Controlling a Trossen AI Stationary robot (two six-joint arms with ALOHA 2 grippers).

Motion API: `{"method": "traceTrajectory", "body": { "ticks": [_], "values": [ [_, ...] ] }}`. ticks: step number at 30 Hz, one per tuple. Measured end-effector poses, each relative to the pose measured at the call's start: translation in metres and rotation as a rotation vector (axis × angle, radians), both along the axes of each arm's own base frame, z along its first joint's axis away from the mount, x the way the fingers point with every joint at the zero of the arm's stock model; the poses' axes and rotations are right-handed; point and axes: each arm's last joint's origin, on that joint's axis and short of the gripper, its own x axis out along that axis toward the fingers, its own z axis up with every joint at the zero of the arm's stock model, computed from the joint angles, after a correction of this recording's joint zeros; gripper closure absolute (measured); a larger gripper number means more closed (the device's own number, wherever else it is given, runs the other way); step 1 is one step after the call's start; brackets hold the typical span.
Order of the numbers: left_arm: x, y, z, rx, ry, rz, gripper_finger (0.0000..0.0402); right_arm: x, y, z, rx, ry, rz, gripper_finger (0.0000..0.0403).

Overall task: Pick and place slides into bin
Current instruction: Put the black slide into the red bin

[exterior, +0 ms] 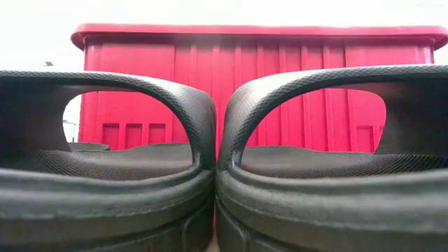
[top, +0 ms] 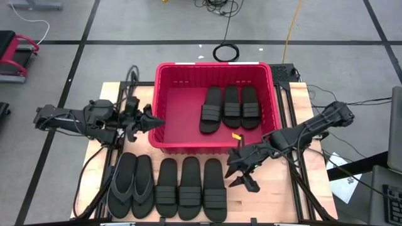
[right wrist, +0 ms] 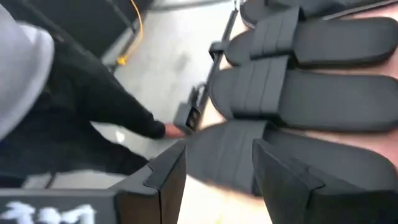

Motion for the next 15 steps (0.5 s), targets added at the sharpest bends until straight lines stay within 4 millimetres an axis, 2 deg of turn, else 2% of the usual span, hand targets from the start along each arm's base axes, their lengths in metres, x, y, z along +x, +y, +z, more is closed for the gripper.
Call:
{"method": "traceTrajectory", "body": {
  "ticks": [3,8,12,15],
  "values": [
    [-0.004,0.0,0.01,0.07,-0.111,0.017,0.0395,0.0,0.004,-0.016,0.065,0.01,-0.033,0.0229],
    [-0.014,0.0,0.017,0.083,-0.172,-0.02,0.04,0.004,0.018,-0.037,0.2,0.055,-0.099,0.0229],
    [-0.023,-0.002,0.02,0.106,-0.196,-0.114,0.0396,0.012,0.034,-0.057,0.207,0.052,-0.124,0.0229],
    [-0.025,-0.002,0.019,0.095,-0.183,-0.147,0.0389,0.018,0.038,-0.069,0.178,0.061,-0.144,0.0229]
  ]
}}
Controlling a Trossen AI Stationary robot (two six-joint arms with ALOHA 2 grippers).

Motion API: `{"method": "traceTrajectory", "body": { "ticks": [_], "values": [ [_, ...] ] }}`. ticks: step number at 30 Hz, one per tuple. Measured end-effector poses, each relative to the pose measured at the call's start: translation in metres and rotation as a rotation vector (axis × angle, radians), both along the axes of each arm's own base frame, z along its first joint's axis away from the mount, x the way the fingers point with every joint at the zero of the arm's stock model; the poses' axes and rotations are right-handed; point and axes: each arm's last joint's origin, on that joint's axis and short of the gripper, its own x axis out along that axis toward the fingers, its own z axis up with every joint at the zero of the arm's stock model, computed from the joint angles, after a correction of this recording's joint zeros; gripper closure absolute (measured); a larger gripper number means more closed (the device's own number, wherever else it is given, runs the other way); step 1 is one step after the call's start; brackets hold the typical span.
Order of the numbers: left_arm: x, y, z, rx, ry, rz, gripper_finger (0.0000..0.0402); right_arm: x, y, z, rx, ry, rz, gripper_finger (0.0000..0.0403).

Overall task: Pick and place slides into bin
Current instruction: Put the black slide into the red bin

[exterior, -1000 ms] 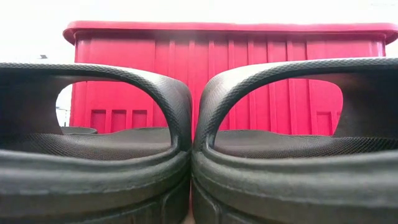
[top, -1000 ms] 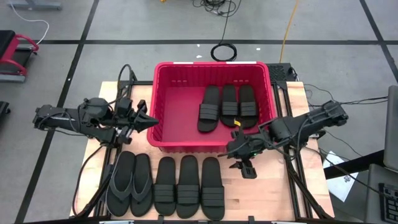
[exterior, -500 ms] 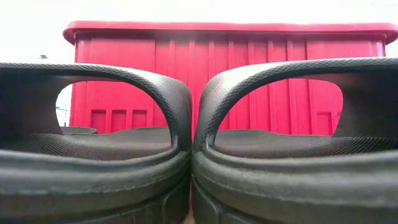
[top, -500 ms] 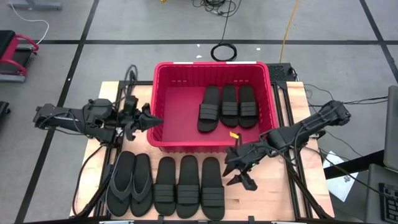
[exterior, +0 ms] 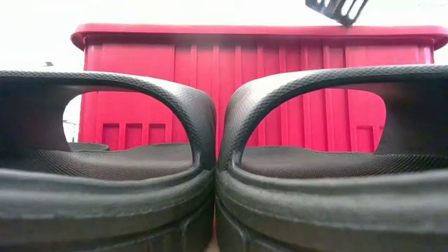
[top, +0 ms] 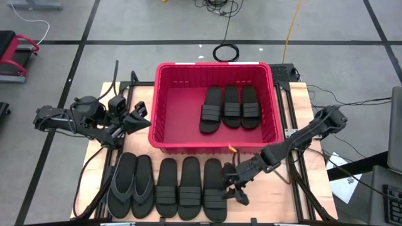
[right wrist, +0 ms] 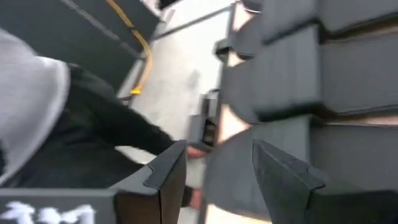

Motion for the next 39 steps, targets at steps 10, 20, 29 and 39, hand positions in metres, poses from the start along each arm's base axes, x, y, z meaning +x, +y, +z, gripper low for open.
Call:
{"method": "traceTrajectory", "body": {
  "ticks": [10,20,29,39],
  "values": [
    [0.0,0.0,-0.004,0.005,0.047,-0.006,0.0398,0.018,0.006,-0.053,-0.079,0.138,-0.064,0.0229],
    [0.0,0.0,-0.004,-0.004,0.049,-0.008,0.0384,0.023,0.002,-0.08,-0.092,0.271,-0.09,0.0229],
    [0.0,0.0,-0.004,-0.024,0.054,-0.015,0.0382,0.023,-0.005,-0.065,-0.129,0.193,-0.141,0.0229],
    [0.0,0.0,-0.004,-0.02,0.053,-0.014,0.0382,0.02,-0.001,-0.069,-0.102,0.244,-0.062,0.0229]
  ]
}}
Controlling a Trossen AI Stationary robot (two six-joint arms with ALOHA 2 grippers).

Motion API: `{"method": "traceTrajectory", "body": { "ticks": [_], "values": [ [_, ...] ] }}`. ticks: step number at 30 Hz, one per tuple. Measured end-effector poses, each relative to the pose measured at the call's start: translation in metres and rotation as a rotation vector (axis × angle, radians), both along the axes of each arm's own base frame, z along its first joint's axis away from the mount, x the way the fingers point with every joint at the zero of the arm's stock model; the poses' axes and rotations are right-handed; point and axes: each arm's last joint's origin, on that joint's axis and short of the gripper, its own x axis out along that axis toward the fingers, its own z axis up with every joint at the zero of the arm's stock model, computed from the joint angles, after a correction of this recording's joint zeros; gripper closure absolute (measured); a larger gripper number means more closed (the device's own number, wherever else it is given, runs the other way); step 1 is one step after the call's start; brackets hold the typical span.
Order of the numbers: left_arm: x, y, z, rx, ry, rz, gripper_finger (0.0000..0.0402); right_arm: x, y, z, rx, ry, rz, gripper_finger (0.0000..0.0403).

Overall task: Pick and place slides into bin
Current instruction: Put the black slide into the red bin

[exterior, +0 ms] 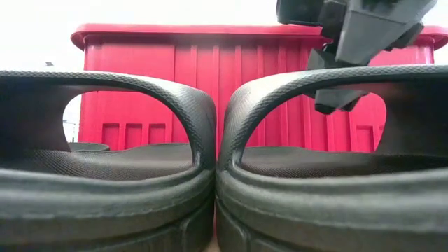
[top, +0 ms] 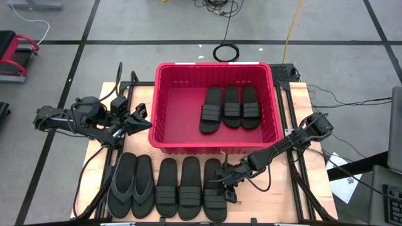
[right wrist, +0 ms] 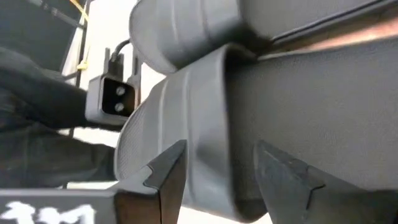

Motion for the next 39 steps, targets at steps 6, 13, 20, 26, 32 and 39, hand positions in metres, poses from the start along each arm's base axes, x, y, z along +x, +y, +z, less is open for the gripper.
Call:
{"method": "traceTrajectory", "body": {
  "ticks": [6,13,20,26,32,39],
  "values": [
    [0.0,0.0,0.0,0.007,-0.002,0.002,0.0382,-0.003,0.001,-0.004,0.025,-0.002,0.01,0.0229],
    [0.0,0.0,0.0,0.01,0.0,0.002,0.0382,-0.014,0.0,-0.022,0.134,-0.002,-0.016,0.0233],
    [0.001,0.0,-0.004,0.014,0.037,0.003,0.0382,-0.018,-0.001,-0.028,0.224,-0.087,-0.022,0.031],
    [0.001,0.0,-0.004,0.014,0.043,0.003,0.0382,-0.016,0.0,-0.023,0.264,-0.133,0.004,0.039],
    [0.001,0.0,-0.004,0.012,0.043,0.002,0.0382,-0.012,0.009,-0.006,0.33,-0.215,0.114,0.0397],
    [0.001,0.0,-0.004,0.013,0.044,0.002,0.0382,-0.022,0.019,0.038,0.31,-0.207,0.211,0.0399]
  ]
}}
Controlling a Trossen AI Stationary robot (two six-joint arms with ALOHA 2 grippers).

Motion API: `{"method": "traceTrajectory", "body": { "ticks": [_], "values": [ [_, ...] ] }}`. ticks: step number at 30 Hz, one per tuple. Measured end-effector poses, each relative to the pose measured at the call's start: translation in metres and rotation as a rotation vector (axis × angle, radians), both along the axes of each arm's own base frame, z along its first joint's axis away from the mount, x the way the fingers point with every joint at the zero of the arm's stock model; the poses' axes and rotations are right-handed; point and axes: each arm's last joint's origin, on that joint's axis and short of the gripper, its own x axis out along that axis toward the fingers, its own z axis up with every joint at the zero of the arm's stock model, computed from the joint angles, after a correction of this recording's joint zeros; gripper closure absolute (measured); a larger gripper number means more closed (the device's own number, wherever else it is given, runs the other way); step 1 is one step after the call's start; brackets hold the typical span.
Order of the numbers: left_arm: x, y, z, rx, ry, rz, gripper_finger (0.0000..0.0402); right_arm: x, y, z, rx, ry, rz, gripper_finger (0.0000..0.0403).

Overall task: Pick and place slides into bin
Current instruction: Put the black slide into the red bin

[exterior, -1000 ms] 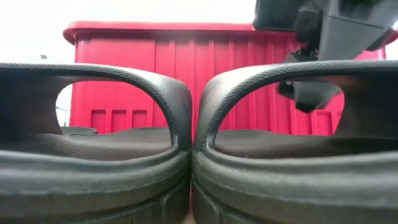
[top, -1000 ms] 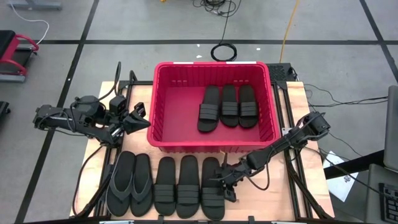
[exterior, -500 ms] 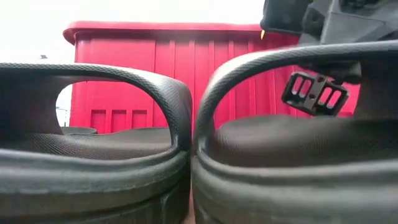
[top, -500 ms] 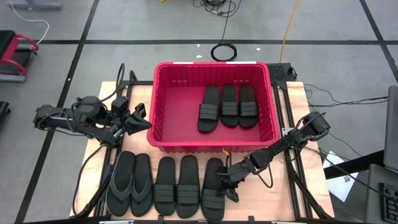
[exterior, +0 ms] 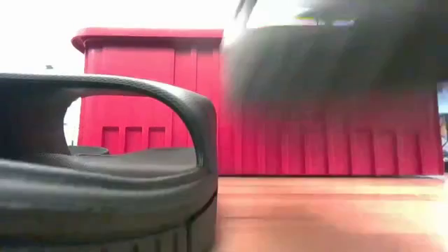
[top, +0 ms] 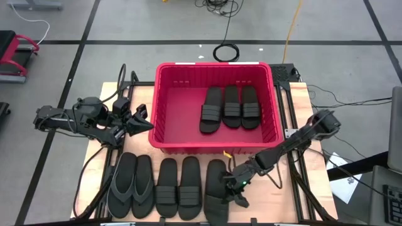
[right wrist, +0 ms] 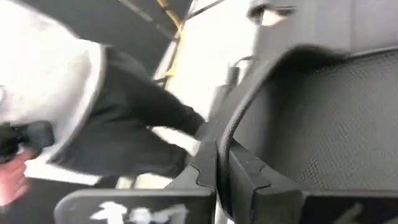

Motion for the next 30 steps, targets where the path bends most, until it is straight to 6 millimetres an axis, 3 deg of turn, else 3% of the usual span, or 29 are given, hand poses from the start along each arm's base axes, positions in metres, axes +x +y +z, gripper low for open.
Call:
{"method": "traceTrajectory", "body": {
  "ticks": [5,8,12,16,20,27,30],
  "values": [
    [0.0,0.0,0.0,0.001,0.003,0.0,0.0382,-0.017,0.008,0.035,0.061,-0.075,0.084,0.04],
    [0.0,0.0,-0.001,0.01,0.008,0.002,0.0382,-0.025,0.007,0.042,0.014,-0.101,-0.002,0.0401],
    [0.0,0.0,-0.002,0.014,0.022,0.003,0.0382,-0.035,0.008,0.065,0.024,-0.183,-0.077,0.0401],
    [0.001,0.0,-0.003,0.018,0.028,0.004,0.0382,-0.039,0.006,0.095,-0.16,-0.279,-0.161,0.0401],
    [0.002,0.001,-0.003,0.018,0.028,0.036,0.0382,-0.041,-0.005,0.139,-0.385,-0.301,-0.217,0.0401],
    [0.002,0.002,-0.003,0.005,0.031,0.092,0.0382,-0.052,-0.037,0.213,-0.542,-0.399,-0.175,0.04],
    [0.002,0.003,-0.003,-0.001,0.032,0.113,0.0382,-0.06,-0.058,0.235,-0.608,-0.433,-0.188,0.04]
  ]
}}
